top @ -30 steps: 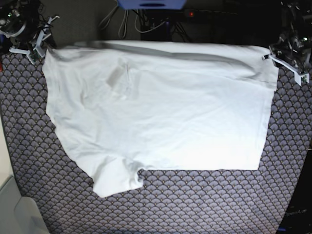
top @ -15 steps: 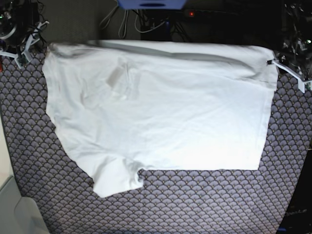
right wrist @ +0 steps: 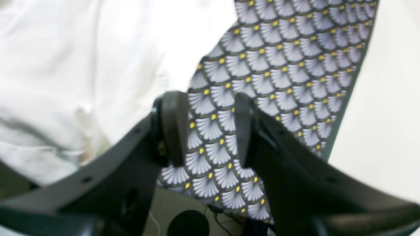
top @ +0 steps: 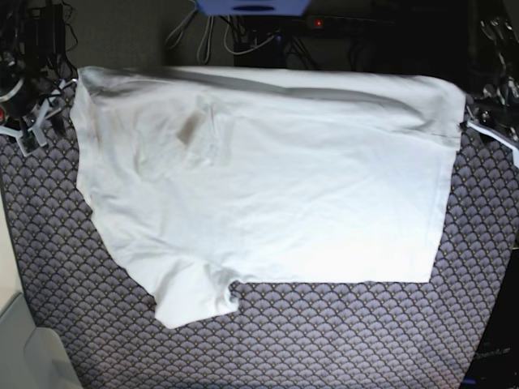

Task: Fold the T-shirt properly
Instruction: 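Move both grippers along the shirt sides toward the hem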

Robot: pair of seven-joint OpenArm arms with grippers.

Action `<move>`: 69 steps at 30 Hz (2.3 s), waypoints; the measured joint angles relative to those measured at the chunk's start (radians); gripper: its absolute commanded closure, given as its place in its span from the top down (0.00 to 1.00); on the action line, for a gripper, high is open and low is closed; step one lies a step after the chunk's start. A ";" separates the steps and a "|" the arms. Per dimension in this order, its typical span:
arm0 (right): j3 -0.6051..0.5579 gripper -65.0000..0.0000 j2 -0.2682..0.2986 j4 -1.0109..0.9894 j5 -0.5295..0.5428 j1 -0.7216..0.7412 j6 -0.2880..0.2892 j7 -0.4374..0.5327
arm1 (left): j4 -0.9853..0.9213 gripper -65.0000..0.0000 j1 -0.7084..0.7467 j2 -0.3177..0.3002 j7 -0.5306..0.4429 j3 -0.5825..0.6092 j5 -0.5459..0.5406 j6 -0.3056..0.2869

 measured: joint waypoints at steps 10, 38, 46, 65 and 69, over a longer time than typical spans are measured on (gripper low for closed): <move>-0.061 0.37 0.002 -0.073 0.002 0.143 0.004 -0.003 | -0.007 0.50 -0.183 0.009 0.149 -0.001 0.003 0.000; -0.235 0.48 -0.051 -0.586 -0.277 0.731 0.000 0.009 | -0.550 0.51 -0.655 0.027 -0.140 0.278 0.097 0.012; -0.233 0.63 -0.087 -0.726 -0.279 0.857 -0.003 0.008 | -0.723 0.51 -0.757 0.042 -0.284 0.436 0.298 0.003; -0.325 0.63 -0.137 -1.049 -0.286 0.985 -0.006 0.182 | -1.144 0.51 -0.951 0.038 -0.500 0.432 0.305 0.011; -0.323 0.63 -0.134 -1.110 -0.283 1.014 -0.007 0.232 | -1.143 0.51 -0.948 0.038 -0.498 0.431 0.306 0.012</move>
